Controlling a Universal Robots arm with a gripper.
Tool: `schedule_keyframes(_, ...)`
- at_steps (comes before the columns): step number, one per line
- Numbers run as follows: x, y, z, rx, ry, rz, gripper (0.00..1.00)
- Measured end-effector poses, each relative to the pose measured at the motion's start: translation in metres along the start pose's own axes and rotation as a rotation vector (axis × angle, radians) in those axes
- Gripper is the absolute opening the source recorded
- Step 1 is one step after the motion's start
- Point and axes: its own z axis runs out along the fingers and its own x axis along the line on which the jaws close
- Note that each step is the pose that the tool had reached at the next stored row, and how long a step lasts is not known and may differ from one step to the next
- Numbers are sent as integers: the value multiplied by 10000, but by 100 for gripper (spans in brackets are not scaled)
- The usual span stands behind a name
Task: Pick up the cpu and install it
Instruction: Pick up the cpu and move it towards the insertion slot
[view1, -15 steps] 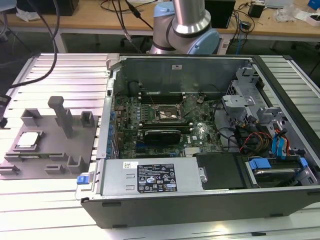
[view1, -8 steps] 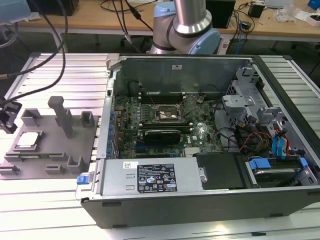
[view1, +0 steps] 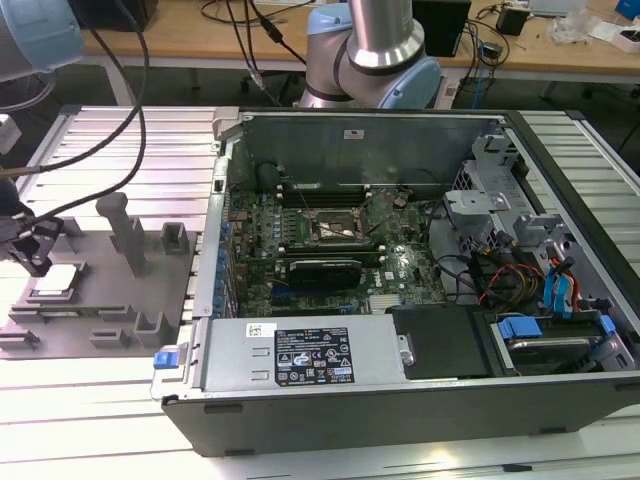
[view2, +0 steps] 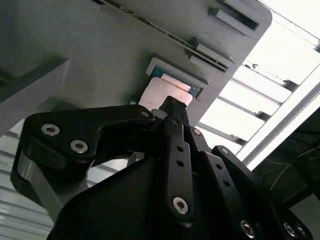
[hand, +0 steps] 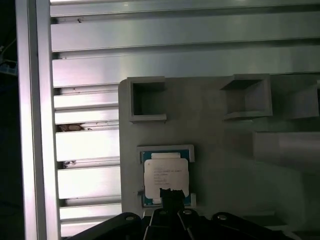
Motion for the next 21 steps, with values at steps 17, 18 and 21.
schedule_keyframes(17,-35,21,129,3,39,1,42)
schedule_keyframes(18,-35,21,129,3,39,1,48)
schedule_keyframes(21,-35,21,130,3,38,1,60)
